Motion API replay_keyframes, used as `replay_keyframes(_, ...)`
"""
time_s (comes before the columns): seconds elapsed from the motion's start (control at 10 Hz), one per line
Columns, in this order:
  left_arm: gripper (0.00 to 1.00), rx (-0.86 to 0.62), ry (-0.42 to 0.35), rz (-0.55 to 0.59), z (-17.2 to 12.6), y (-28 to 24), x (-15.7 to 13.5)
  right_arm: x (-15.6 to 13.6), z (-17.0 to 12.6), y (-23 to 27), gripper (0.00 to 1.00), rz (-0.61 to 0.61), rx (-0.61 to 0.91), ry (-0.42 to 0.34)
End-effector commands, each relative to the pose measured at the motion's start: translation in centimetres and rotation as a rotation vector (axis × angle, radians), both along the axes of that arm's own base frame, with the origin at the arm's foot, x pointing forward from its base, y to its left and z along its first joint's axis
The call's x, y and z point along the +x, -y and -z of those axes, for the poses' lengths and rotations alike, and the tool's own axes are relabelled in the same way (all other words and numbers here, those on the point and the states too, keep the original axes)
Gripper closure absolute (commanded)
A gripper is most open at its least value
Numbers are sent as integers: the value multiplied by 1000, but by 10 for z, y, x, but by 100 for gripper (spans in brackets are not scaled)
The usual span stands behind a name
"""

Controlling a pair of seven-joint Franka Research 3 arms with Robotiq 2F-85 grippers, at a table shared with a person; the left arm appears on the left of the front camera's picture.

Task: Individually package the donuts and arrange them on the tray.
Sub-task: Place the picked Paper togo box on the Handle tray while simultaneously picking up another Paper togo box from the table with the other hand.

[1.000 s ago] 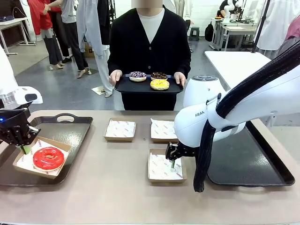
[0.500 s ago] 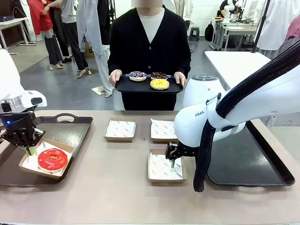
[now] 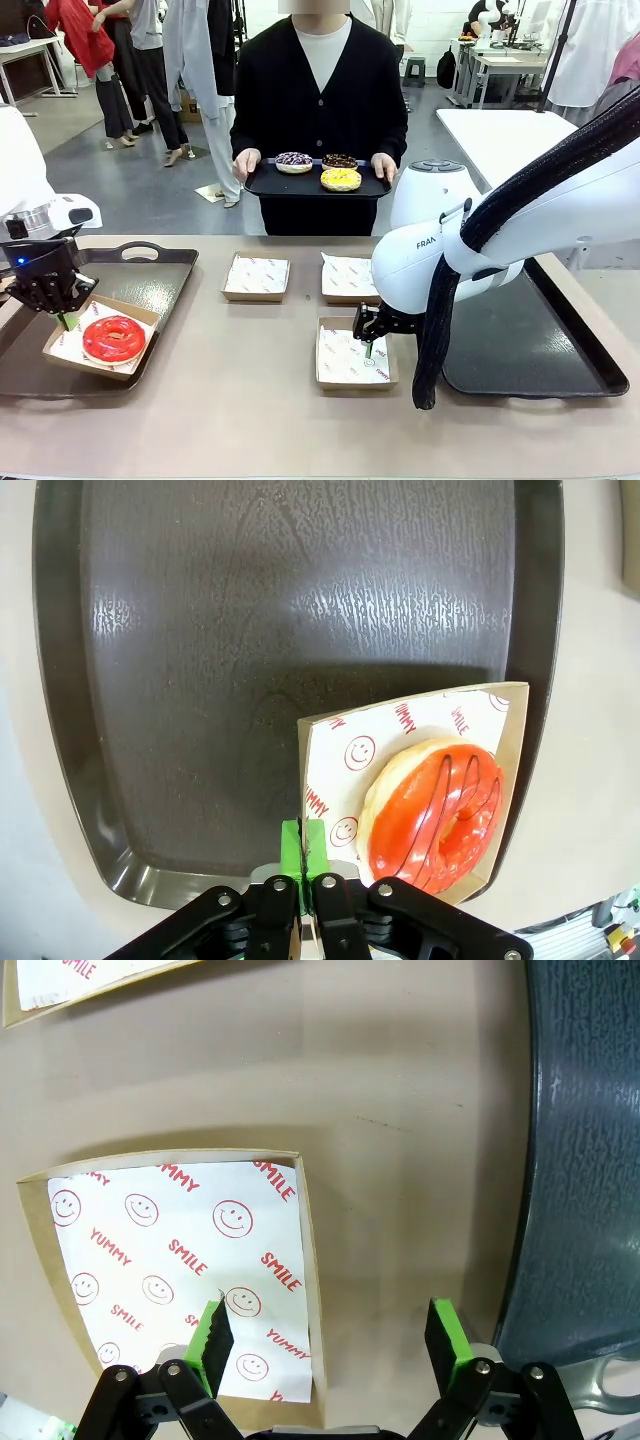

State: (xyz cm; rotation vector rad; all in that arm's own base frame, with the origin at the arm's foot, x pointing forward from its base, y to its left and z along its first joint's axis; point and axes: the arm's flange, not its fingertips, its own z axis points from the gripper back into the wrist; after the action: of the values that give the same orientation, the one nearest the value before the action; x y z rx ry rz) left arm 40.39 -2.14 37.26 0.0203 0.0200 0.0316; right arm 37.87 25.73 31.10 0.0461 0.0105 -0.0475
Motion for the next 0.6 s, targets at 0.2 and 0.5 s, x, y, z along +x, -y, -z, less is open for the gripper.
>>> replay_keyframes(0.2,99,16,7,-2,3,4,7,3,3,-7,0,13,1,10)
replay_keyframes(0.5,99,33,-3,1,6,8,9,3,3,-6,0,5,8,11)
